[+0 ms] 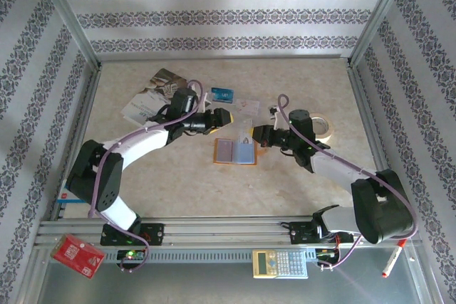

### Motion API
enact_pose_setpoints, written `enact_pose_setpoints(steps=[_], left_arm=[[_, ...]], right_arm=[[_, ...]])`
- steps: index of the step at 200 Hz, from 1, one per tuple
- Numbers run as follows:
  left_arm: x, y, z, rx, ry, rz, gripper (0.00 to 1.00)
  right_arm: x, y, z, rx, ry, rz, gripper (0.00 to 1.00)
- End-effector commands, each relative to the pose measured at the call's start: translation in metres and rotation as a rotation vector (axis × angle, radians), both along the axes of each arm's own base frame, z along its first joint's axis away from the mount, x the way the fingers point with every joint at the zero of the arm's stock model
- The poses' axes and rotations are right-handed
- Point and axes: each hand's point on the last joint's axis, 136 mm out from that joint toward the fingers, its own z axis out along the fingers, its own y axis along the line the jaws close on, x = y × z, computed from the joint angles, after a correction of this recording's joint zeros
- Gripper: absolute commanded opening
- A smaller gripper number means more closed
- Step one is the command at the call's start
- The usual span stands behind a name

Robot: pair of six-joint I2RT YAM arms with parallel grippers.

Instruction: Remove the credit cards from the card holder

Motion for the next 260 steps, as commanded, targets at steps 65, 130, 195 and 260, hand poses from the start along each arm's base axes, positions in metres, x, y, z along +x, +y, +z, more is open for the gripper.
enact_pose_setpoints(steps=[65,130,195,260], left_arm=[[-0.007,-0.016,0.038,-0.234,-0.065,-0.085,0.58],[-0.007,-0.021,0.056,-0.279,-0.111,-0.122,0.28],[-0.005,-0.023,0.071,-0.334,-0.123,-0.119,0.05],[0.003,-0.017,0.069,-0.315,-0.110,-0.051,0.00]], right_arm=[[0.023,0.018,0.073,0.373,0.005,0.066,0.00],[0.028,0.020,0.081,0.492,0.049,0.101,0.00],[0.034,0.022,0.085,0.580,0.090,0.113,0.00],[0.031,0.027,0.082,0.615,0.138,0.099,0.19]])
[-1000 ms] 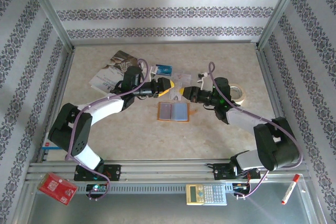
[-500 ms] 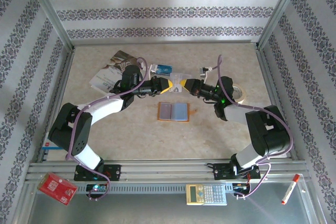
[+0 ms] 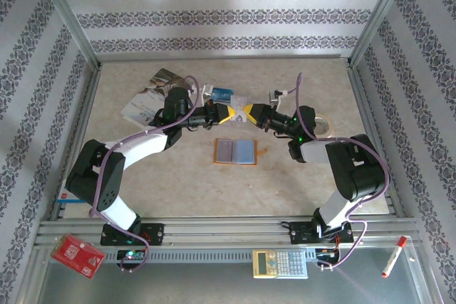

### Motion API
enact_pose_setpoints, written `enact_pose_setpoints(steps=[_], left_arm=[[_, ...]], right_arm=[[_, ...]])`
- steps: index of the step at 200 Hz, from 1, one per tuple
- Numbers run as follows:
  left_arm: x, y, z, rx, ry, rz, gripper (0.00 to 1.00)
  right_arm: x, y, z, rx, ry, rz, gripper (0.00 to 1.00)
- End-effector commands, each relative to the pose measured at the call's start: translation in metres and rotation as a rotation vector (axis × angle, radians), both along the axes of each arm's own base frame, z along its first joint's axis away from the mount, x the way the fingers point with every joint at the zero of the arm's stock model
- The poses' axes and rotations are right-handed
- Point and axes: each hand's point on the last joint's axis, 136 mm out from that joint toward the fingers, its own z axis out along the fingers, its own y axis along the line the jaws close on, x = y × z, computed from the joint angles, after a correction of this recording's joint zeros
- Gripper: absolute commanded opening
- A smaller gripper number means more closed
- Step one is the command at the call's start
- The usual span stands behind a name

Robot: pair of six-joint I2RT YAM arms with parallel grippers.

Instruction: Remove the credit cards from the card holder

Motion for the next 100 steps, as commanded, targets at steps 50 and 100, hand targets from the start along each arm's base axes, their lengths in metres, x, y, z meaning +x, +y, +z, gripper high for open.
enact_pose_setpoints(steps=[50,100], left_arm=[[0.006,0.009,-0.002,0.048,-0.012,0.060,0.19],[0.016,0.086,-0.066,0.288,0.114,0.305,0.52]], right_arm=[[-0.003,0.005,0.014,0.012,-0.093,-0.007,0.01],[0.010,0.001,-0.022,-0.141,-0.095,-0.010,0.00]])
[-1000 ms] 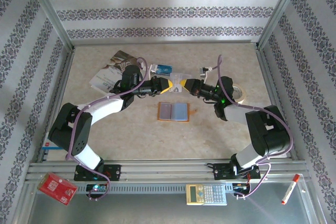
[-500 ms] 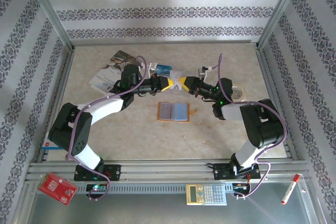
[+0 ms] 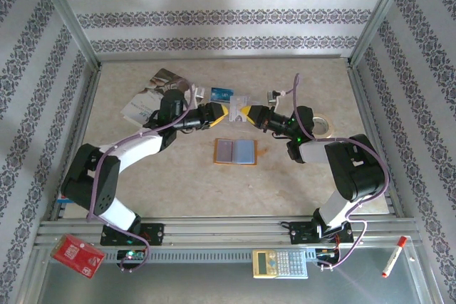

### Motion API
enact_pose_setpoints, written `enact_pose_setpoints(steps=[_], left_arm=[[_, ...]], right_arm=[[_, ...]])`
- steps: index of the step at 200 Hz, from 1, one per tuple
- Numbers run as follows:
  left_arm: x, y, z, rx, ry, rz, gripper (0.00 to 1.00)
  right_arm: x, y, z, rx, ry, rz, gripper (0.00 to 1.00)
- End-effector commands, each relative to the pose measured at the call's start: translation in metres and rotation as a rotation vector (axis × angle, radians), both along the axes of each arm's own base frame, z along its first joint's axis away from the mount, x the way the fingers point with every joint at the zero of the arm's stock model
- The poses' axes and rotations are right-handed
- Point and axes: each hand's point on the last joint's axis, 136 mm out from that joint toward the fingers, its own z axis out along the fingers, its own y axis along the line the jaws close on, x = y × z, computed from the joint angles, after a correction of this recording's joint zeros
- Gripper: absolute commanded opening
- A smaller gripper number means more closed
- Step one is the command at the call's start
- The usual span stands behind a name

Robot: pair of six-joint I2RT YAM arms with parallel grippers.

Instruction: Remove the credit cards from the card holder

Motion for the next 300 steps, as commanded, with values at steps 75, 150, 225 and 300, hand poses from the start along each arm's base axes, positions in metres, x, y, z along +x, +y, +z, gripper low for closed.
enact_pose_setpoints(steps=[75,150,225,300], left_arm=[[-0.008,0.106,-0.054,0.441,0.118,0.233,0.75],[-0.003,0.131,-0.037,0.523,0.059,0.225,1.00],[0.000,0.130,-0.032,0.430,0.065,0.208,1.00],[0.002,0.127,-0.036,0.398,0.093,0.206,1.00]], right_arm=[[0.025,-0.033,-0.048,-0.646,-0.141,-0.088,0.00],[0.033,-0.048,-0.008,-1.053,-0.390,0.071,0.00],[0.032,-0.021,-0.025,-1.262,-0.591,0.547,0.00],[0.045,-0.028,-0.063,-1.399,-0.642,0.766,0.00]])
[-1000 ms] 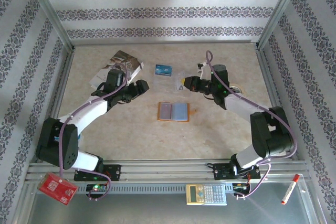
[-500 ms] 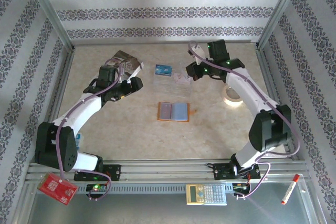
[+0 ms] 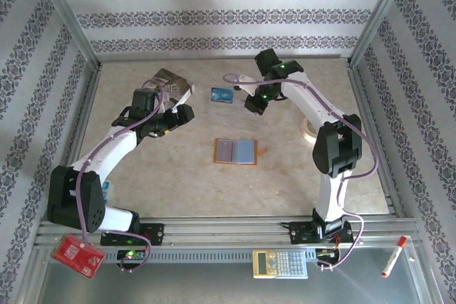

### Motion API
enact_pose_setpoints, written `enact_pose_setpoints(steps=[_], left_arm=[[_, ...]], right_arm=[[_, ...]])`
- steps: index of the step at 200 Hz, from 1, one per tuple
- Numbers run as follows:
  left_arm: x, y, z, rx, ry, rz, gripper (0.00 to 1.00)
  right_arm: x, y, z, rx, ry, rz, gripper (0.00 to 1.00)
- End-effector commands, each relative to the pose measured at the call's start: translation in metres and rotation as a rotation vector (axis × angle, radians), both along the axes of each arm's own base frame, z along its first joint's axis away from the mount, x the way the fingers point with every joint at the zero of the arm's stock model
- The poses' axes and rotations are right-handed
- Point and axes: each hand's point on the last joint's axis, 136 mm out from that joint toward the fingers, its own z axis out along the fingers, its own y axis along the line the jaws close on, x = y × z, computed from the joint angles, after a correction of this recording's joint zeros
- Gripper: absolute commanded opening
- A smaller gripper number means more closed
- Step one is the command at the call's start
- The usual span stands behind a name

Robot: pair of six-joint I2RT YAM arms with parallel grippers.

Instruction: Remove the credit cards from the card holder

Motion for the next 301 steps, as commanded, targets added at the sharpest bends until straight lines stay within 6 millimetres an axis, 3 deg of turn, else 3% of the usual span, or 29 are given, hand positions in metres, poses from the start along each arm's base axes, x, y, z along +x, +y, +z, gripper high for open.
enact_pose_setpoints(steps=[1,42,146,301], left_arm=[[0.006,0.000,0.005,-0.033,-0.003,0.005,1.00],[0.007,-0.002,0.003,-0.050,0.011,0.007,1.00],[0.003,0.000,-0.005,-0.045,0.041,0.017,1.00],[0.004,-0.001,-0.010,-0.054,0.056,0.024,1.00]], right_arm=[[-0.010,-0.006,-0.012,-0.084,0.021,0.117,0.00],[-0.004,0.004,-0.025,-0.100,0.011,0.207,0.00],[0.013,0.001,-0.055,-0.177,0.017,0.277,0.00],[0.026,0.000,-0.015,-0.083,-0.083,0.244,0.00]])
